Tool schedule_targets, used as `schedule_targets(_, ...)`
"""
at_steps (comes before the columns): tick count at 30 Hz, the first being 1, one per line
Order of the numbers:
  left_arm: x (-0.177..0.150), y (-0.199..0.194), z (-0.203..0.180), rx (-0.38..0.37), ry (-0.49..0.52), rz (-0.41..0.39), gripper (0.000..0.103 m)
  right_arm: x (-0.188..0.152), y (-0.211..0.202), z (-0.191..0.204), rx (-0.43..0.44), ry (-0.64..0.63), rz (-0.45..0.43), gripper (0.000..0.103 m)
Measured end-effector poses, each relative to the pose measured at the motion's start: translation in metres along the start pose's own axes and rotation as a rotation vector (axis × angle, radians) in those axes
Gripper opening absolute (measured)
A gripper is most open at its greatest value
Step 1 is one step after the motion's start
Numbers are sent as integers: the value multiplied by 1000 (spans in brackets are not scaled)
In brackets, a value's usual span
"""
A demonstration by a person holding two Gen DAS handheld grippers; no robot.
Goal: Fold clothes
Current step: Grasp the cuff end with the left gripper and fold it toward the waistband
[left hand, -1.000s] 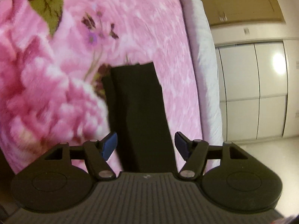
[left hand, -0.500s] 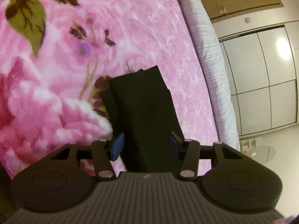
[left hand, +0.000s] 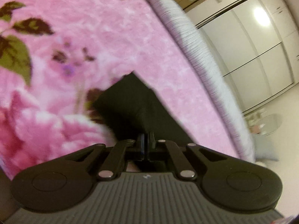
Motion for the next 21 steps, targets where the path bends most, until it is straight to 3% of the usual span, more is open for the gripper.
schedule_targets(4, -4, 17, 7, 36, 47, 3, 1, -2, -1, -3, -6, 8, 4, 40)
schedule_targets(8, -2, 5, -3, 63, 149, -41, 10, -1, -7, -4, -17, 0, -3, 40)
schedule_targets(12, 3, -16, 3, 93, 101, -67, 16, 3, -11, -9, -45, 1, -15, 40)
schedule_targets(17, 10, -20, -16, 46, 116, -96, 22, 11, -16, -14, -69, -11, -40, 40)
schedule_targets(21, 8, 11, -6, 133, 86, -56, 23, 16, -10, -28, -109, -1, -54, 40)
Point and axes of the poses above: each gripper's, at about its wrist camera, not at the fingertips, and y roughly the way its jaws point, z to its left, x to its top, the point moved 7 cm from there along y, roughly the way its jaws point, and after that the axes turned 11 degrees about -y, right-handed, at the moved point
